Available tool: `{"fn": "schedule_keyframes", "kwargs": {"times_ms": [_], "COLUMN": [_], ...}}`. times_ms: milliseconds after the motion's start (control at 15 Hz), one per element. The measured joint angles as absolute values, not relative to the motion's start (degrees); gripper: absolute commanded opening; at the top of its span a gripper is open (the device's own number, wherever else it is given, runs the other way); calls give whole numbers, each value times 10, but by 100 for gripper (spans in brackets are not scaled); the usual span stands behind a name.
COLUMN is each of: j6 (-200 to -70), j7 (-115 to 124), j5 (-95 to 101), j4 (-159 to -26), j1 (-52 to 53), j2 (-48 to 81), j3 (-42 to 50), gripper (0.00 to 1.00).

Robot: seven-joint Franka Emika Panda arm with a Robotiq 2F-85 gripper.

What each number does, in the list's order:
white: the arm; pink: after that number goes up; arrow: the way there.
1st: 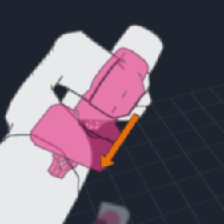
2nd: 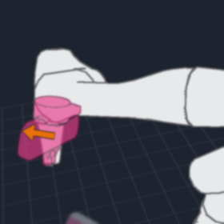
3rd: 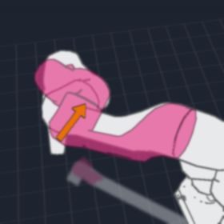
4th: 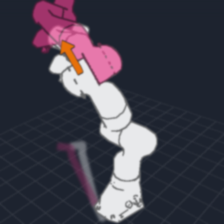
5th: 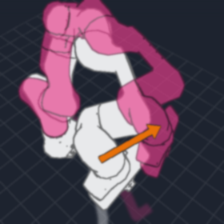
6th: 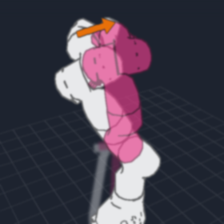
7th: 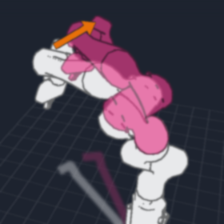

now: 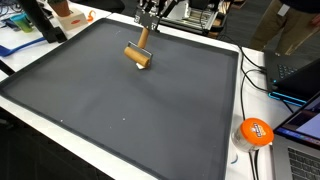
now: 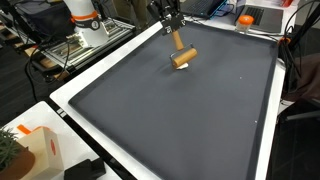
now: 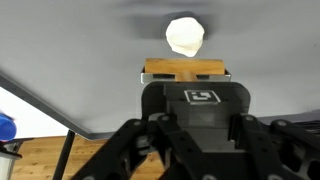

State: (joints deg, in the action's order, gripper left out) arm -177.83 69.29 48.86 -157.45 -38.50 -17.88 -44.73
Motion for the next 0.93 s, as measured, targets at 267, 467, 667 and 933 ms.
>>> {"fn": "schedule_keyframes", "kwargs": {"times_ms": [267, 467, 667, 933], "j6": [-1785, -1789, -1781, -1751], "j7": [693, 693, 682, 658], "j5": [489, 489, 488, 485], "j4": [-1575, -1573, -1564, -1540], "j1": [-403, -408, -405, -400], "j2": [-179, -177, -163, -131], "j3": [-461, -463, -460, -459], "gripper": [22, 22, 22, 22]}}
